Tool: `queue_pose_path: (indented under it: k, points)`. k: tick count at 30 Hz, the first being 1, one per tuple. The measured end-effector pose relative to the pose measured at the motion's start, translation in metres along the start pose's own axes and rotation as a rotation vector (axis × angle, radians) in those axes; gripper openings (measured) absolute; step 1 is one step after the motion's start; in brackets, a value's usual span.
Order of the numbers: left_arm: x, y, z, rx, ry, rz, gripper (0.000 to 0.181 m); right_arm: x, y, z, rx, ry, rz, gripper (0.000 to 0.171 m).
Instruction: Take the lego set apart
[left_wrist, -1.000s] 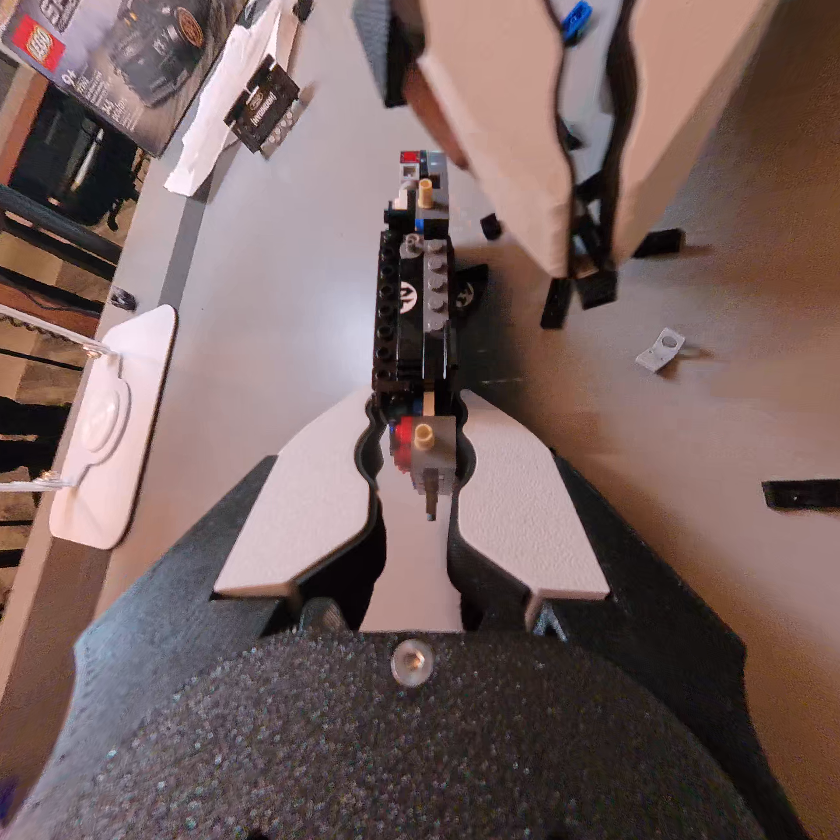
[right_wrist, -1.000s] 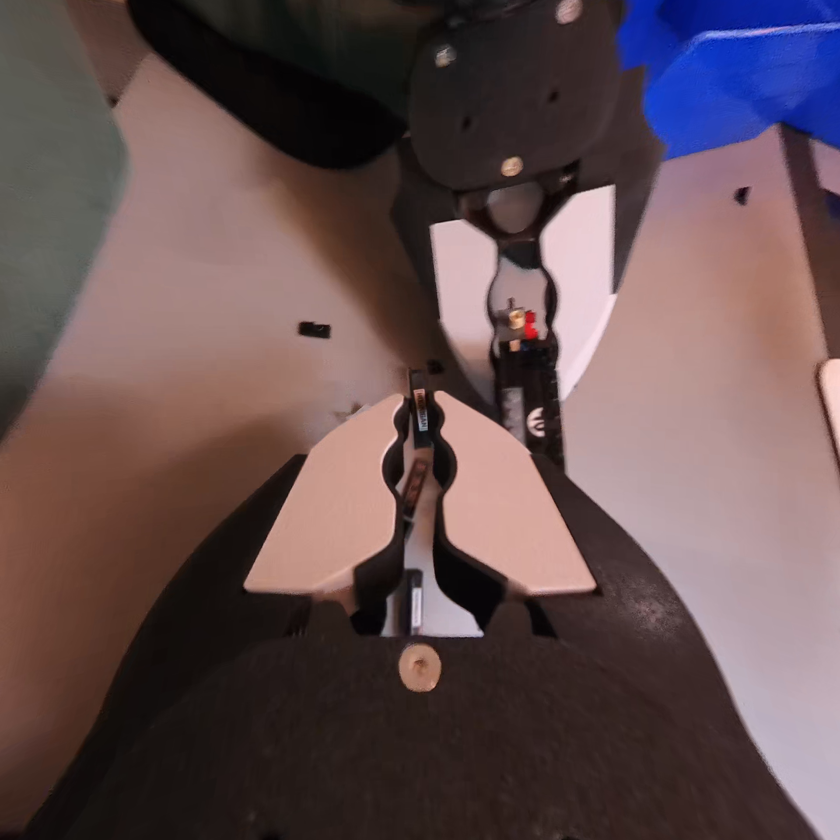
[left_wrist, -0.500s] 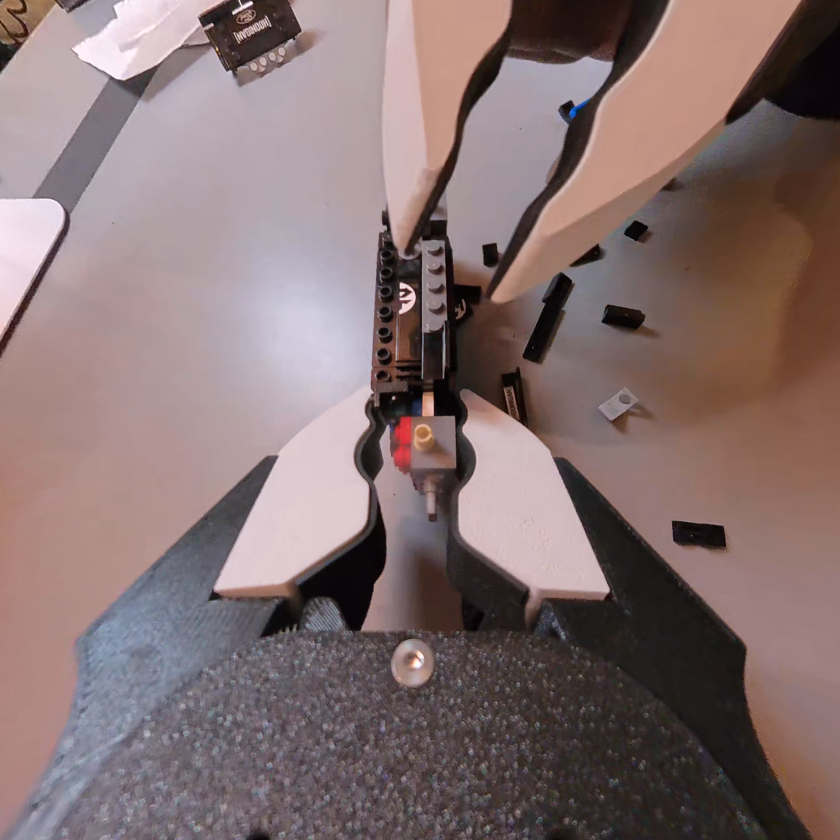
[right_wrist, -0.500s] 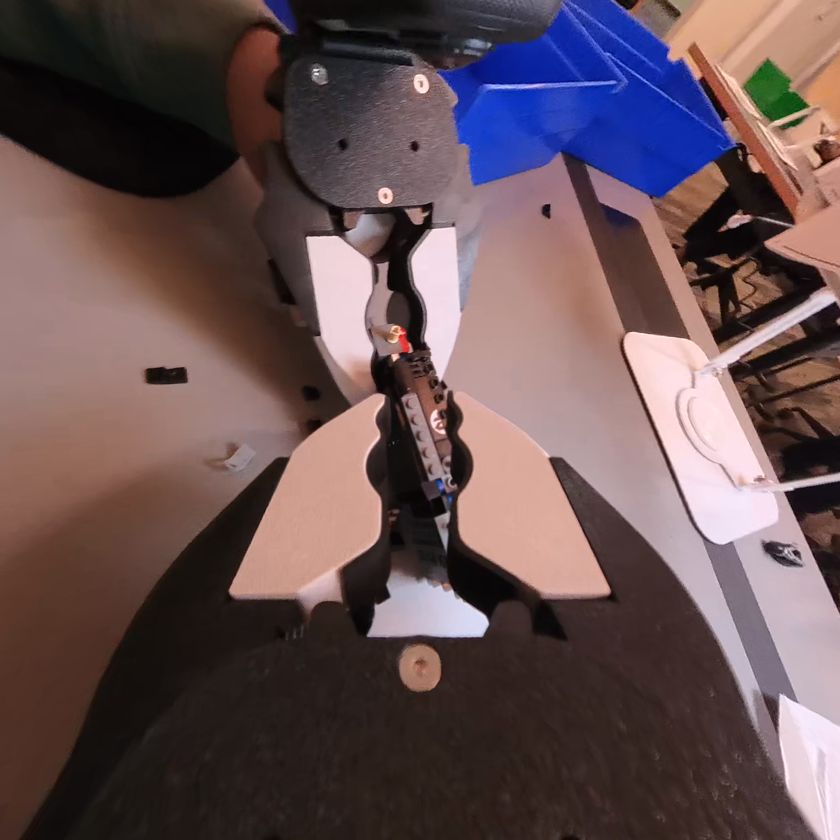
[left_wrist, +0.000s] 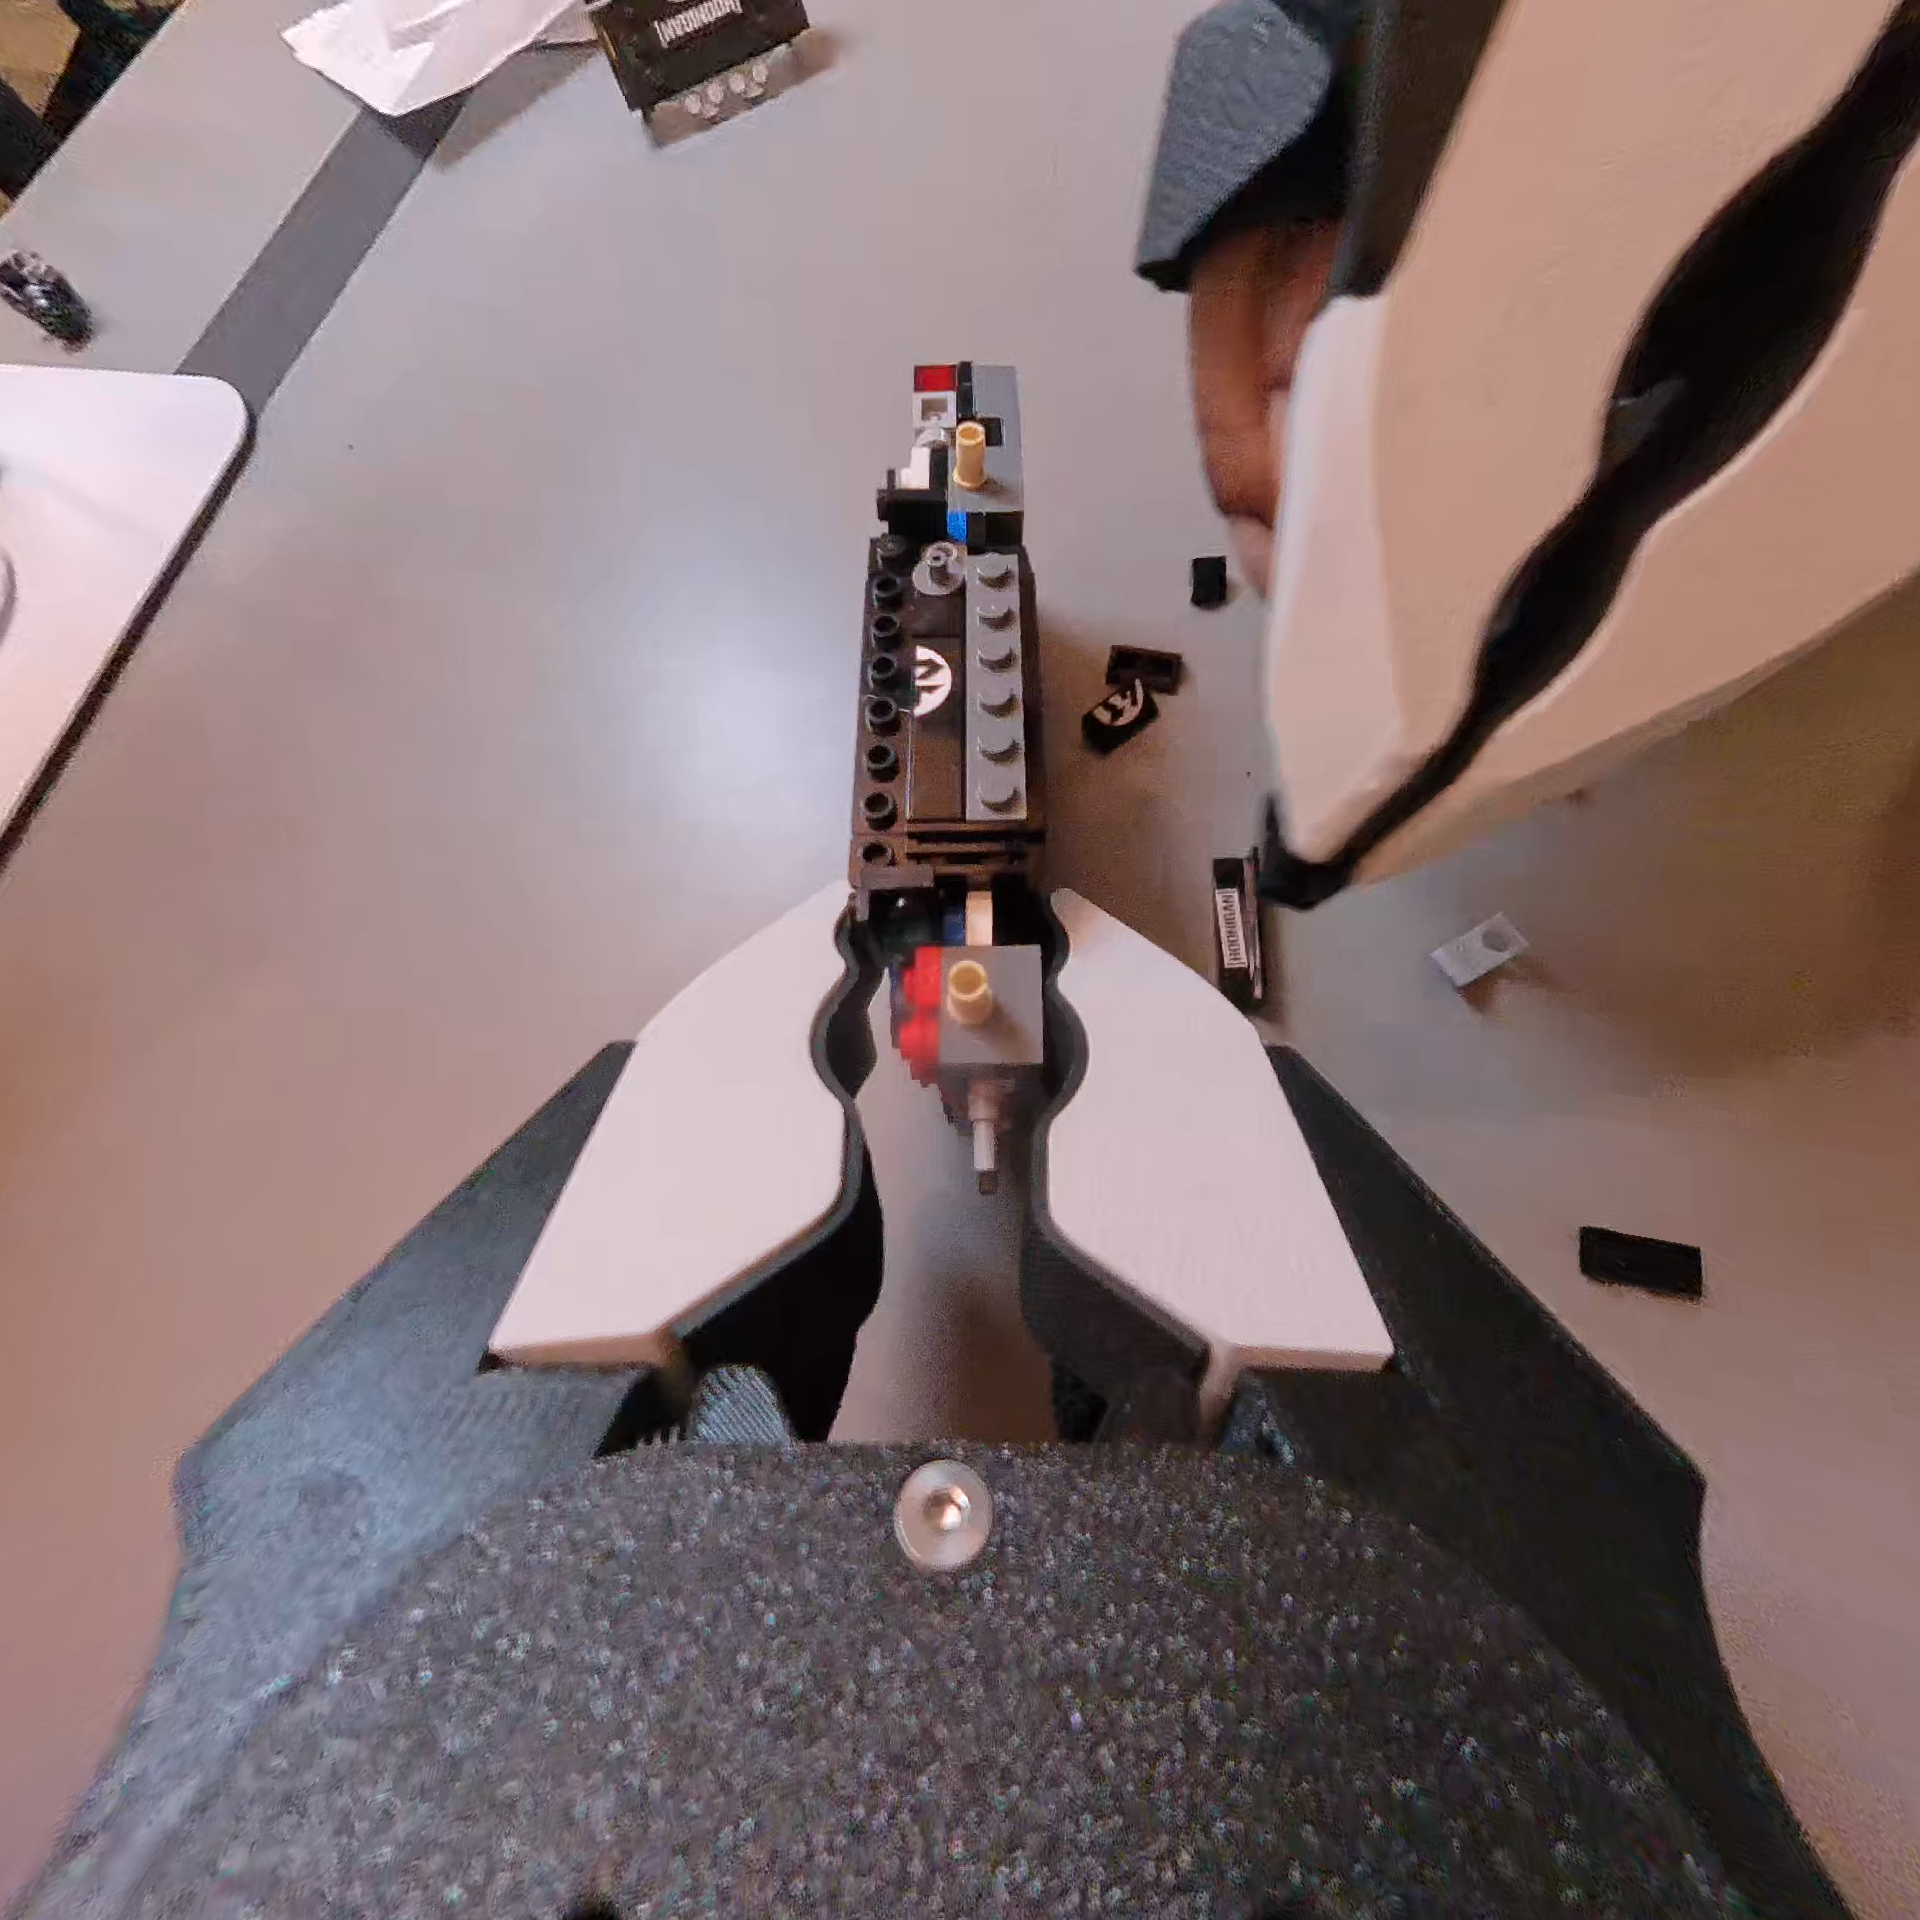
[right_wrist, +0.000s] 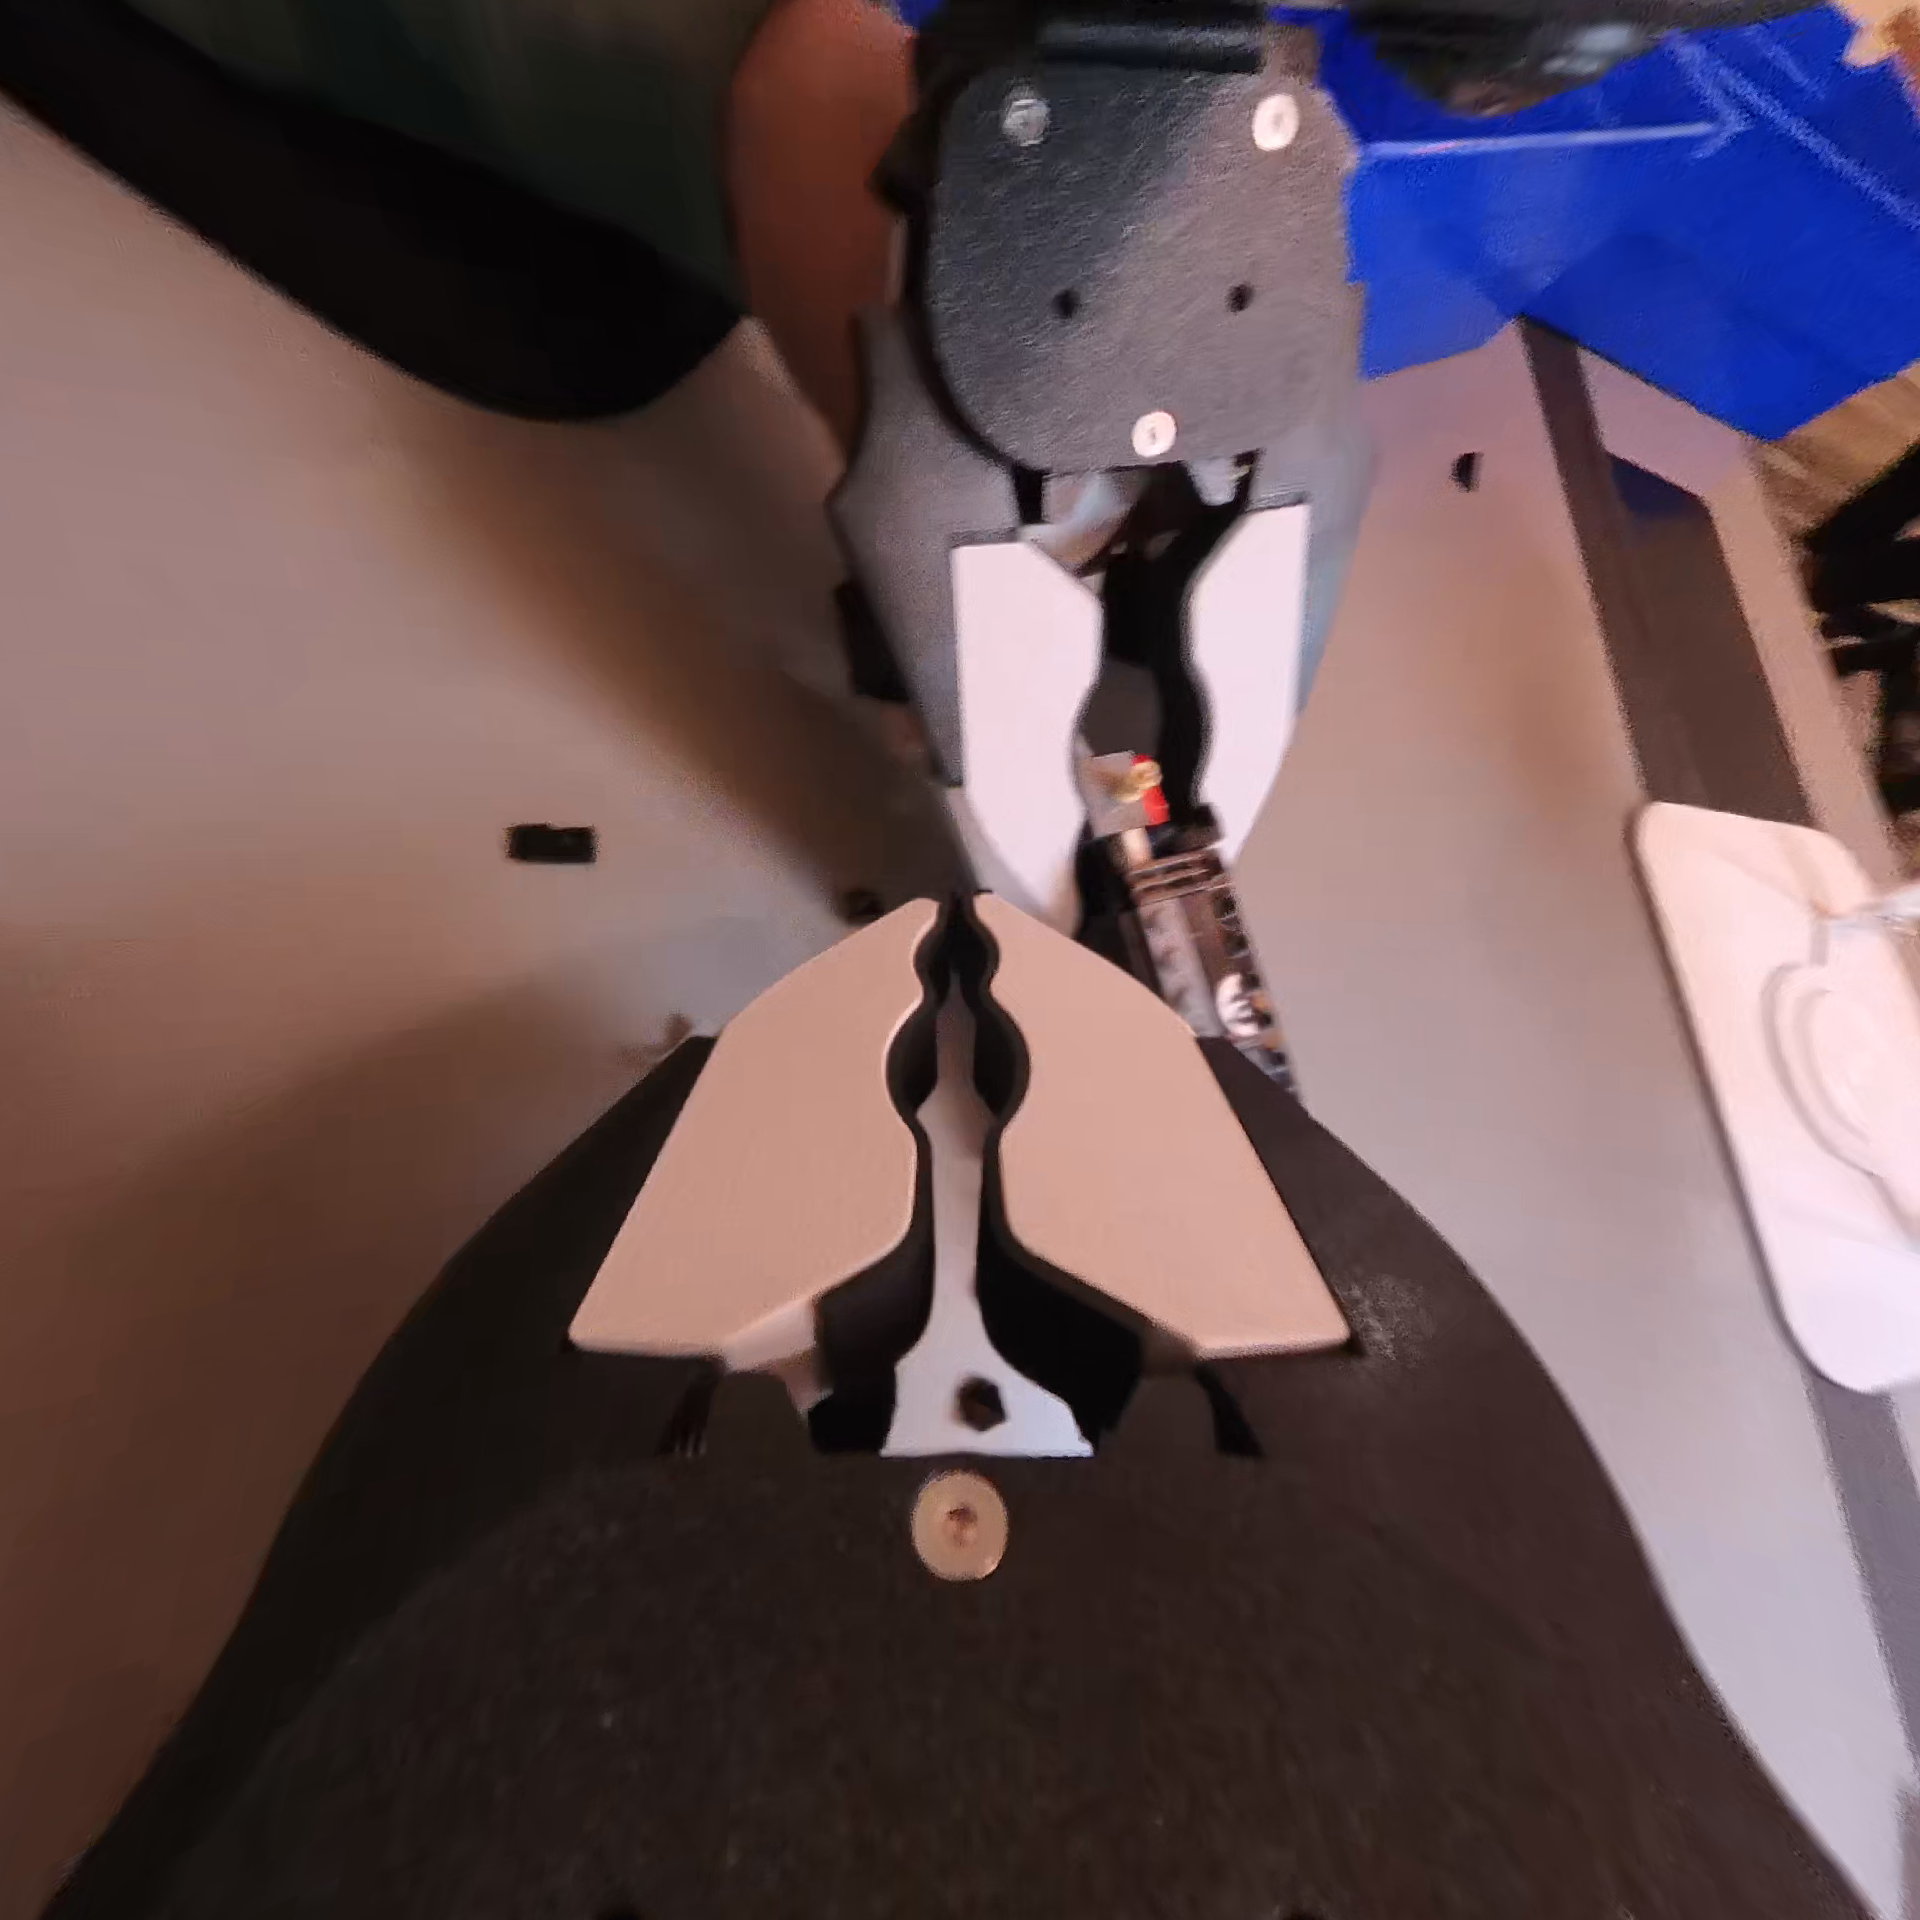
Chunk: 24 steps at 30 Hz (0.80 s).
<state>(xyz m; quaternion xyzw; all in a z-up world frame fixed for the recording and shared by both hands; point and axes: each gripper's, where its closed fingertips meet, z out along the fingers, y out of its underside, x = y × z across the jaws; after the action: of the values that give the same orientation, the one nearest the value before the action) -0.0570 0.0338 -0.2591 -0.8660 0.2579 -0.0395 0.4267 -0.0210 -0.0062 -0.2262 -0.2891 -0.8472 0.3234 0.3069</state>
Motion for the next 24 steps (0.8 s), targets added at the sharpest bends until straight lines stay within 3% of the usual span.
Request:
queue_pose_path:
  k: [2, 4, 6, 8, 17, 24]
  points:
    - [0.001, 0.000, 0.000, 0.007, 0.026, -0.029, 0.028, -0.014, 0.007, -0.006, -0.027, -0.111, 0.031, 0.001]
    - [0.002, 0.001, 0.000, 0.016, 0.048, -0.053, 0.028, -0.012, 0.022, -0.010, -0.092, -0.104, 0.019, 0.002]
    - [0.002, 0.001, 0.000, 0.018, 0.057, -0.063, 0.029, -0.008, 0.034, -0.014, -0.139, -0.092, 0.016, 0.018]
    - [0.003, 0.001, 0.000, 0.021, 0.071, -0.080, 0.029, -0.004, 0.039, -0.018, -0.141, -0.086, 0.038, 0.020]
    - [0.004, 0.002, 0.001, 0.031, 0.075, -0.062, 0.029, 0.027, 0.037, -0.027, -0.073, 0.034, 0.123, 0.027]
    - [0.009, 0.004, 0.004, 0.013, 0.066, 0.006, 0.029, 0.036, 0.041, -0.017, -0.128, 0.166, -0.008, 0.027]
